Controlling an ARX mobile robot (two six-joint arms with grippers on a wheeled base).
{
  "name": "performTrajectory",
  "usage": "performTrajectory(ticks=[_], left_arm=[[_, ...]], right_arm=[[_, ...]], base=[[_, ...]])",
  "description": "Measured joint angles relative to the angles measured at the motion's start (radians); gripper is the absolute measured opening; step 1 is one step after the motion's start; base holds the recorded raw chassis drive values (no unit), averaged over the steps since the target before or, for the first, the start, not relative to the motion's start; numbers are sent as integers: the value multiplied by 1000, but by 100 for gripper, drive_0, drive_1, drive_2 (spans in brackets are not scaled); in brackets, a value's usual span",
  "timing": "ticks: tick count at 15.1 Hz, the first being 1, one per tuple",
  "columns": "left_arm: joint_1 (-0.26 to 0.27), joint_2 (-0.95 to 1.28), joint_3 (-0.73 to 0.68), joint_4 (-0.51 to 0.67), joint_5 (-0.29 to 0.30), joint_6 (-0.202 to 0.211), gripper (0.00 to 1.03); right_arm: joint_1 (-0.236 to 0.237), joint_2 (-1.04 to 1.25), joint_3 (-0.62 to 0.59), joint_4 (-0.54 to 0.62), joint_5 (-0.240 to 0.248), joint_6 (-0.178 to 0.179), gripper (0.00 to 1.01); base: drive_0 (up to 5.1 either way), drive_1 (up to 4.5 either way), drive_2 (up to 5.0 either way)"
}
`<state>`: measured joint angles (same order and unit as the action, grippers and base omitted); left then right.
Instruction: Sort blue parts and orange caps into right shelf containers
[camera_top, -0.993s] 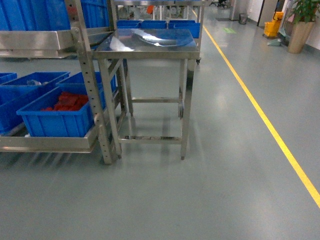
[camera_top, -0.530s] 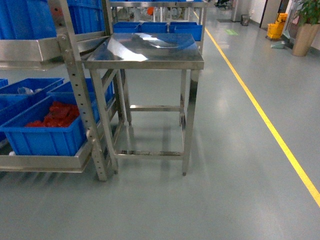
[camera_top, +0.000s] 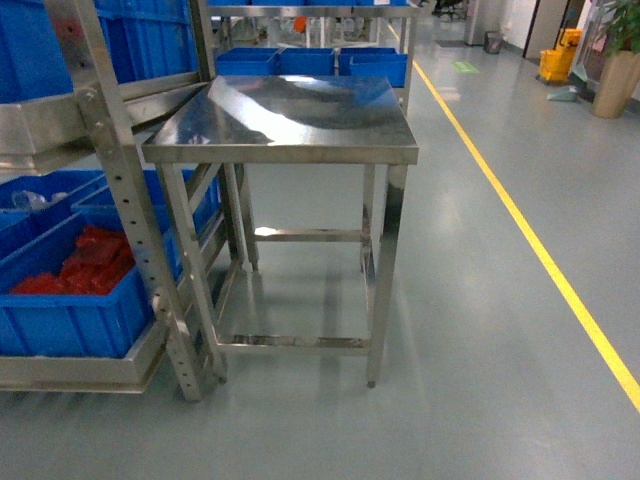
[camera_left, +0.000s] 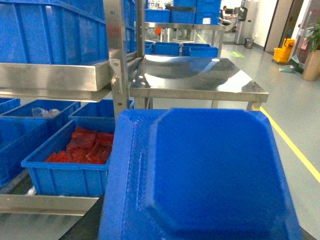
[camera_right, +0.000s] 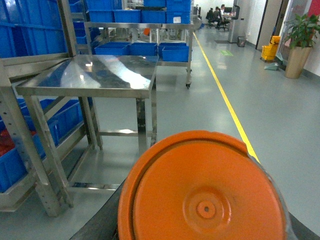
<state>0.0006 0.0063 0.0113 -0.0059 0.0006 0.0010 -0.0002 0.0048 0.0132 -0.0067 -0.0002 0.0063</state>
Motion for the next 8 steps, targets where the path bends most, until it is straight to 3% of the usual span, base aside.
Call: performTrajectory(ticks=[8], left_arm=[[0,0,0,0,-3,0,42]], right_arm=[[0,0,0,7,0,0,44]], base=[[0,429,-429]])
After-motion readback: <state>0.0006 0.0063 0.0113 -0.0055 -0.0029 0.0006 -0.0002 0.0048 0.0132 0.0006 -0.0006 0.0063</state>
